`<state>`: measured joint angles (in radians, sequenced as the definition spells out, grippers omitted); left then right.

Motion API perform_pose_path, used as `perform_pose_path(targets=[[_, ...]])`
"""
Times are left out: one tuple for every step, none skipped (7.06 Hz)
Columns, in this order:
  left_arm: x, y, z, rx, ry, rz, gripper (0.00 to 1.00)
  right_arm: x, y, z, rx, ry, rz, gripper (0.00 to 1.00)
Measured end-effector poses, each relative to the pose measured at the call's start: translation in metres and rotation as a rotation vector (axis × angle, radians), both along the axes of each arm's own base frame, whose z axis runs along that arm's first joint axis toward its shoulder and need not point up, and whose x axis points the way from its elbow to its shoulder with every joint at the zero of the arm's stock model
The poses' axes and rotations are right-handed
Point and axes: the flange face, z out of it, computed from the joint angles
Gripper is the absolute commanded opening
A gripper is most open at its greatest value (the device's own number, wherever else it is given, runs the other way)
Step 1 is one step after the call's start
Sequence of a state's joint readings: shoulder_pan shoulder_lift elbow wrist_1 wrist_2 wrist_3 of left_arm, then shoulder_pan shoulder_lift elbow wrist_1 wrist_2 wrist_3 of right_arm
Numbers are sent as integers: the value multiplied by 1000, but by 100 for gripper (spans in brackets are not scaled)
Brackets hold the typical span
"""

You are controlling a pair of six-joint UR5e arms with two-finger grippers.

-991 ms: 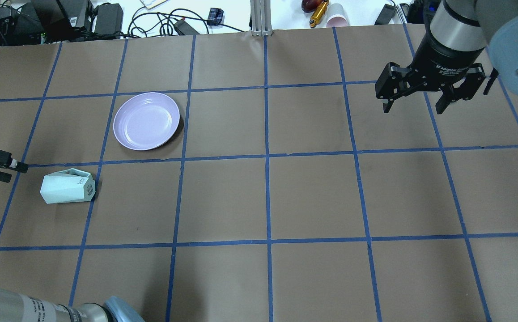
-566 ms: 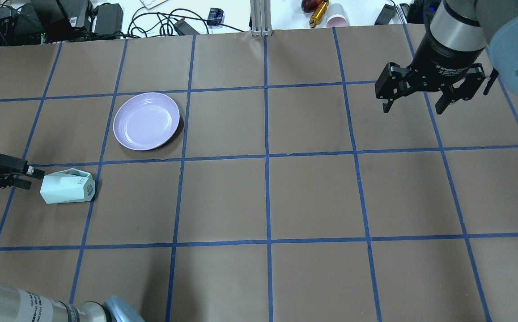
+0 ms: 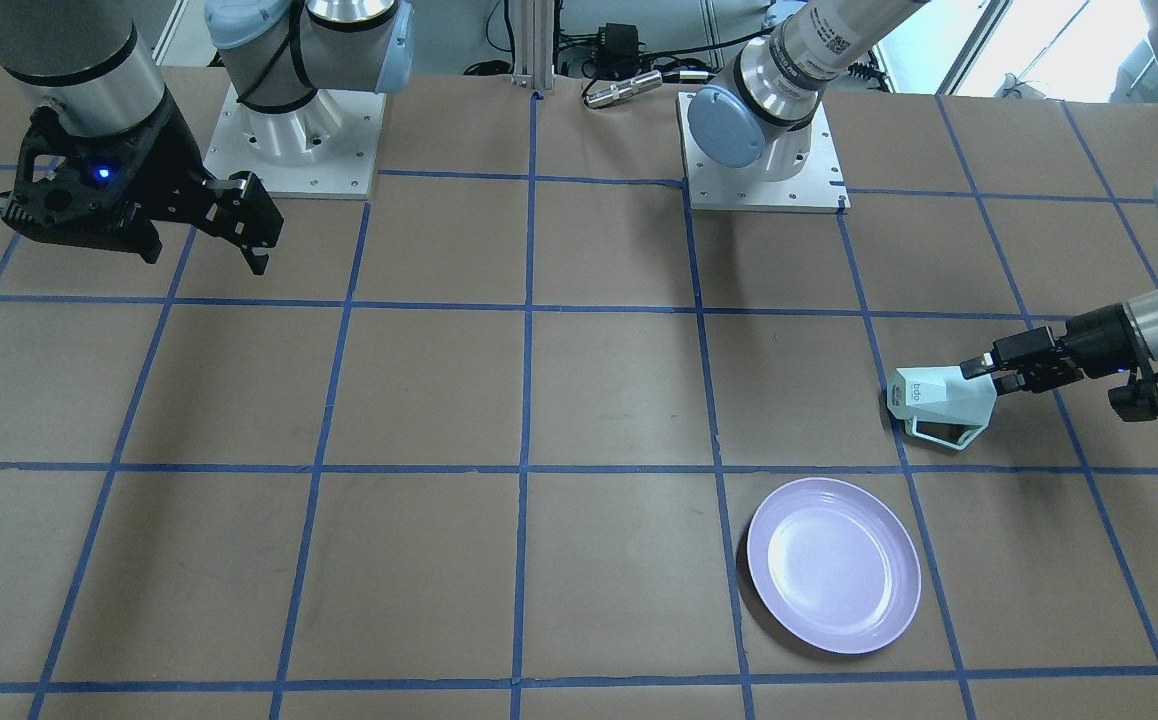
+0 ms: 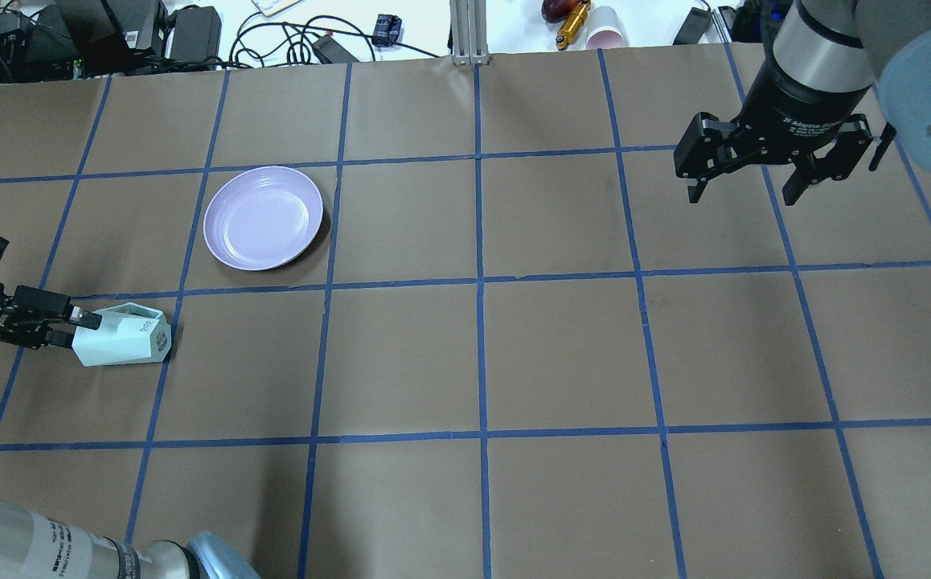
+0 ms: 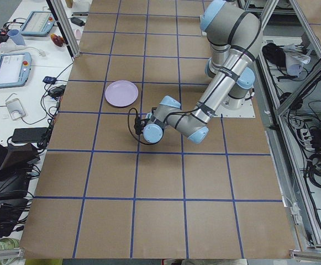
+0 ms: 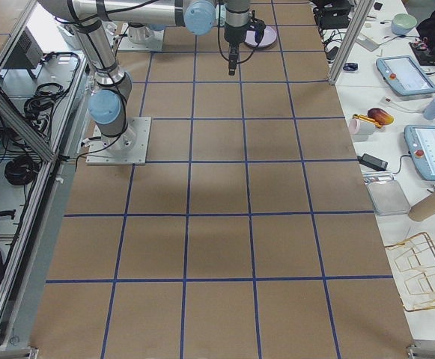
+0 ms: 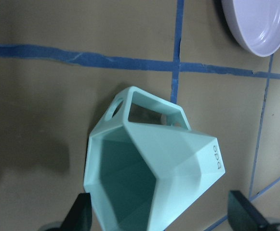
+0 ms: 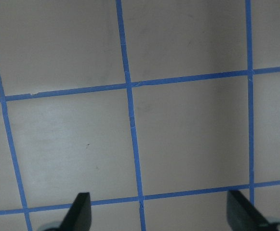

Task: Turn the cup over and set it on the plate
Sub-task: 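Close the left gripper on the open end of the lying mug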

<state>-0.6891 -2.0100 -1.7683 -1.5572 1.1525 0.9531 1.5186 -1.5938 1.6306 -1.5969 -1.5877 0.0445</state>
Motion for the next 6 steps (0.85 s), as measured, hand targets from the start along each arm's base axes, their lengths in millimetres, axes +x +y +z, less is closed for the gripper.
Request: perform_pose_path(targets=[[-2, 0, -3, 3, 14, 6, 100, 0, 0, 0, 0, 0, 0, 100], [-4, 0, -5, 5, 29, 14, 100, 0, 0, 0, 0, 0, 0, 100], [-6, -1, -6, 1, 44, 23, 100, 0, 0, 0, 0, 0, 0, 100], [-8, -2, -7, 1, 59, 29, 97, 0, 0, 0, 0, 0, 0, 100], [-11, -2, -8, 3, 73, 33, 87, 0, 0, 0, 0, 0, 0, 100], [-14, -1, -11, 3, 90, 40, 49, 0, 0, 0, 0, 0, 0, 100]])
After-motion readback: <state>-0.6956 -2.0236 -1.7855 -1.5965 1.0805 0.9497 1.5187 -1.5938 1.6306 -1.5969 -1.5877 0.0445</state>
